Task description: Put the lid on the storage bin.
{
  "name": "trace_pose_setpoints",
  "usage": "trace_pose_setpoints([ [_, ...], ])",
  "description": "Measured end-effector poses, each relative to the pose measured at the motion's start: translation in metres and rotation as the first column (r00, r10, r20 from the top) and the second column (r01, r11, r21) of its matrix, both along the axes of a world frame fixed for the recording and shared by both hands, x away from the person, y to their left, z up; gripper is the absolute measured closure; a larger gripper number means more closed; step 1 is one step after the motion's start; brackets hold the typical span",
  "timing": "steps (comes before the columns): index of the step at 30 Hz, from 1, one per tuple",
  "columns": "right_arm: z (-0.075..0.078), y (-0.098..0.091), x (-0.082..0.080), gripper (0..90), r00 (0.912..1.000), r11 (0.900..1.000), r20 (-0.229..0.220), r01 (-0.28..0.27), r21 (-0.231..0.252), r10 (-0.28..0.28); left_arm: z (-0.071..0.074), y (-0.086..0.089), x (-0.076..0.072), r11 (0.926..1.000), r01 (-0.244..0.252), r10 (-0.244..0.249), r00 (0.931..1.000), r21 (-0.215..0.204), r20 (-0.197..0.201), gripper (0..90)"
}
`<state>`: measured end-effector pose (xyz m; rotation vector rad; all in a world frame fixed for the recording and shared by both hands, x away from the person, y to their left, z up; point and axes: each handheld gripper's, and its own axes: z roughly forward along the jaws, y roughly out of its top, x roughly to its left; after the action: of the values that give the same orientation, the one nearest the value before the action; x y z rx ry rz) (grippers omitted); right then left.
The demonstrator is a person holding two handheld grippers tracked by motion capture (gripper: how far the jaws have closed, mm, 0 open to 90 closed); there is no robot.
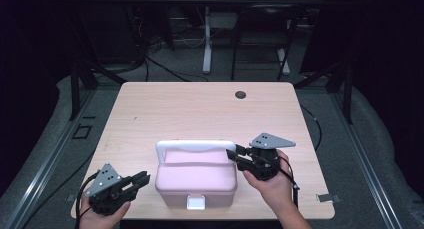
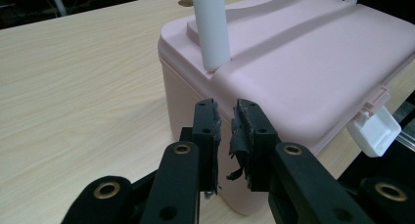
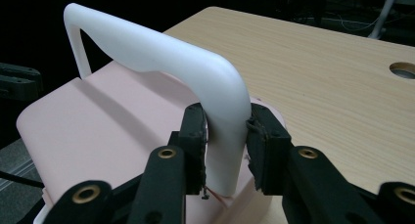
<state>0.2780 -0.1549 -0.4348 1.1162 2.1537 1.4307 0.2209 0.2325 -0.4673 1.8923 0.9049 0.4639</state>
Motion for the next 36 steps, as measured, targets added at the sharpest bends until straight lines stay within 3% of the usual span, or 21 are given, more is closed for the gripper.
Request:
trace_pose_setpoints([
  [20,0.004,-0.024,-0.012,65.1,0.9983,0.9979,0.016,0.055,0.034,-0.055,0.004,0.004,0.018,0.9996,-0.024,0.024,0.9997,-0.012,0.003,73.1],
  [36,-0.002,-0.039,-0.011,60.6,0.9934,0.9932,0.011,0.114,0.027,-0.114,0.011,0.008,0.046,0.9976,-0.062,0.062,0.9981,-0.030,-0.003,65.7],
])
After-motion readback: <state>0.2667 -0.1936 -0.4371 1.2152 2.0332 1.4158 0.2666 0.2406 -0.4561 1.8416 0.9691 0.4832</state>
